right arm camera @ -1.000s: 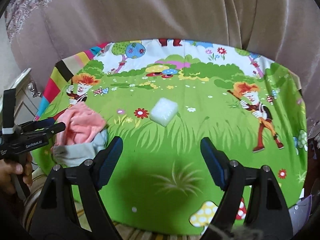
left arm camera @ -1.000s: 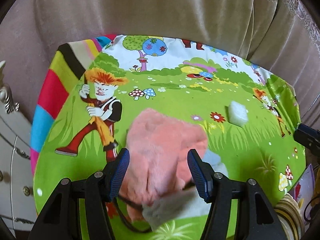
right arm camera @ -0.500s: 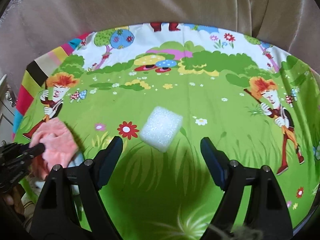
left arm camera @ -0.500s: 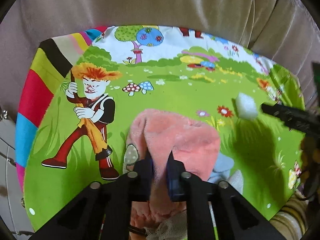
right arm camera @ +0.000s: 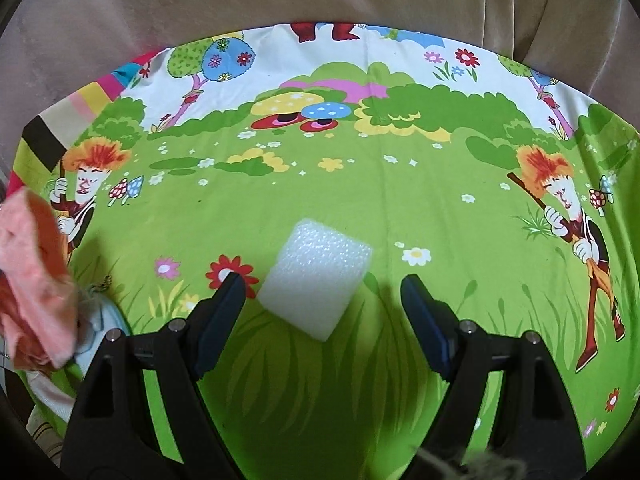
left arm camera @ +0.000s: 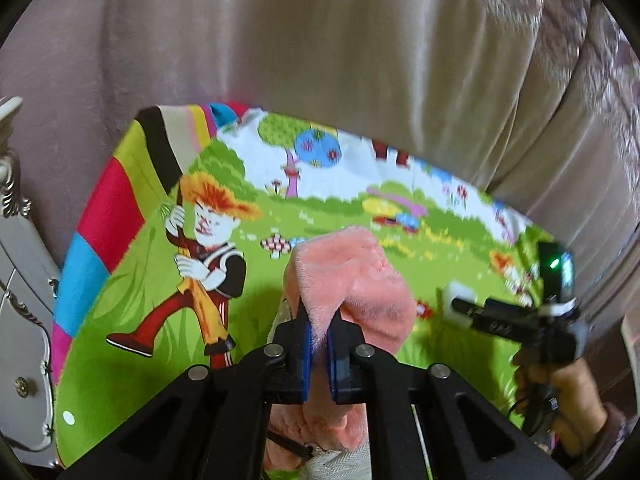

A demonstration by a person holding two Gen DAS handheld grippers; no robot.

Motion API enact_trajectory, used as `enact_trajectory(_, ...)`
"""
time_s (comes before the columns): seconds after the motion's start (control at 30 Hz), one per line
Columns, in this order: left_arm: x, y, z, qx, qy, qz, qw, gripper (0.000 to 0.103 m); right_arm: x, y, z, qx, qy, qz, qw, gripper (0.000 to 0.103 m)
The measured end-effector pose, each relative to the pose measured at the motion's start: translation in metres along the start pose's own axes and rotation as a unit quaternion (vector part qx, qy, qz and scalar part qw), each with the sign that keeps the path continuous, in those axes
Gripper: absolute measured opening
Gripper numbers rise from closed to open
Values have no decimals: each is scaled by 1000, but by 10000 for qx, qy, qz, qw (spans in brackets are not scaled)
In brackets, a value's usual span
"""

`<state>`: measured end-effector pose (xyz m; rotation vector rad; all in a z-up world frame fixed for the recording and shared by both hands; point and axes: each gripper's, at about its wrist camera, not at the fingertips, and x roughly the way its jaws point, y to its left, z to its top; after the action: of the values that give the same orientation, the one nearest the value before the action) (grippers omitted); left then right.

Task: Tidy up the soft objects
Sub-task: 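Grasp the pink fuzzy cloth with the left tool while the right tool grasps the white foam cube, then lift and carry the pink cloth and foam cube over the white box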

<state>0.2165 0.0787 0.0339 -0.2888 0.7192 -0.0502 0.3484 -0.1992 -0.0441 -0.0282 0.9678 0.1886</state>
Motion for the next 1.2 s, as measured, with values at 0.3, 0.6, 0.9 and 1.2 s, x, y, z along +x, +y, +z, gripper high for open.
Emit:
enact_trajectory(0.3,-31,8,5,-315,-483,-49,9983,6,15,6,7,-105,55,-57,9999,66)
enact_trajectory(0.6,-58,12,9,-467,-855,44,9952,6,-4,15,-2,-332,-59,65,9994,59)
enact_trajectory(0.9,-80,0,0,-513,-915,-148,9944,6,-67,29,-33,-535,-360,152,9978,59)
enact_trajectory(1.2,-88,-32,-36,-582,-465,-543,9957,6,-128,53,-78,-840,-580,183,9946,59)
